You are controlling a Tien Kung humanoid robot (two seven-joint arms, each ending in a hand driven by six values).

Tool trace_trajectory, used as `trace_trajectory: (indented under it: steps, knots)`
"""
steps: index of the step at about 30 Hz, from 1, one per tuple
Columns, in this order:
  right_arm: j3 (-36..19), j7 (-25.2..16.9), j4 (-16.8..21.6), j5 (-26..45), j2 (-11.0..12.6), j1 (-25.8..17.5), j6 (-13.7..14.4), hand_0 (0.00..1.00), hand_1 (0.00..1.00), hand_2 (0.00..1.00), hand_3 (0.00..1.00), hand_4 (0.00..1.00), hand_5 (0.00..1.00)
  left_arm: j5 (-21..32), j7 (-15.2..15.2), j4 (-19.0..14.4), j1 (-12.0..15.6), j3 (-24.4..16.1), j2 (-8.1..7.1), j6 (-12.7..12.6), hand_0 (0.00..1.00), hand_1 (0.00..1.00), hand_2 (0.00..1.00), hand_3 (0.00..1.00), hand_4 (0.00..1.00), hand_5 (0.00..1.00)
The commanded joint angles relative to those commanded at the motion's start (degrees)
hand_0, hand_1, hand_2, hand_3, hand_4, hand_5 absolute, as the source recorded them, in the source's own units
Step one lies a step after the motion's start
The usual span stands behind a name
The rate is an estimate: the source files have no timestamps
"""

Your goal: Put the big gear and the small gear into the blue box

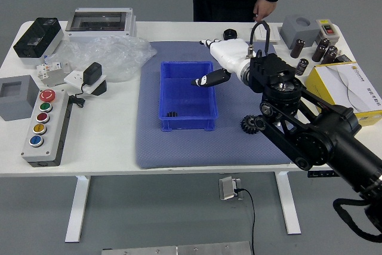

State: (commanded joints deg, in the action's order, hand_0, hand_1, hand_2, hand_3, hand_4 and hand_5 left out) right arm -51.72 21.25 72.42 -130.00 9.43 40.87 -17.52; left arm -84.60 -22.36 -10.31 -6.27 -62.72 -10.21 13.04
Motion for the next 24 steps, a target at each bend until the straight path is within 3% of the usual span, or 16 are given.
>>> trace_trajectory:
  steps: [5,6,9,18,24]
  knots:
    - [-2.65,-0.02,1.66,0.00,4.56,-3.93,0.13,0.747,0.706,0.805,0.848,0.936,0.679,0.35,0.04,0.00,-0.01,0.02,0.00,-0.15,0.837,0.805,0.806,0.793,0.690,0.367]
    - [-2.98,0.00,1.79,0.00,5.19,-4.57,0.06,0.711,0.671,0.745,0.761,0.899,0.600,0.40,0.04,0.00,0.00,0.03,0.01,-0.17,0.836,0.805,0.806,0.791,0.690,0.367]
    - [-3.92,0.10,2.10,0.01,6.90,-6.58,-0.45,0.711,0.671,0.745,0.761,0.899,0.600,0.55,0.06,0.00,-0.02,0.04,0.07,-0.22,0.836,0.805,0.806,0.791,0.690,0.367]
    - [-4.25,0.54,3.01,0.93,9.40,-9.61,-3.28,0.702,0.673,0.717,0.738,0.878,0.552,0.83,0.07,0.00,-0.06,0.01,-0.07,-0.32,0.837,0.805,0.806,0.791,0.689,0.366]
    - [-3.90,1.45,4.72,1.00,10.20,-10.36,-6.80,0.701,0.673,0.714,0.739,0.874,0.547,0.99,0.04,0.00,-0.09,-0.04,-0.28,-0.37,0.836,0.805,0.805,0.789,0.688,0.366]
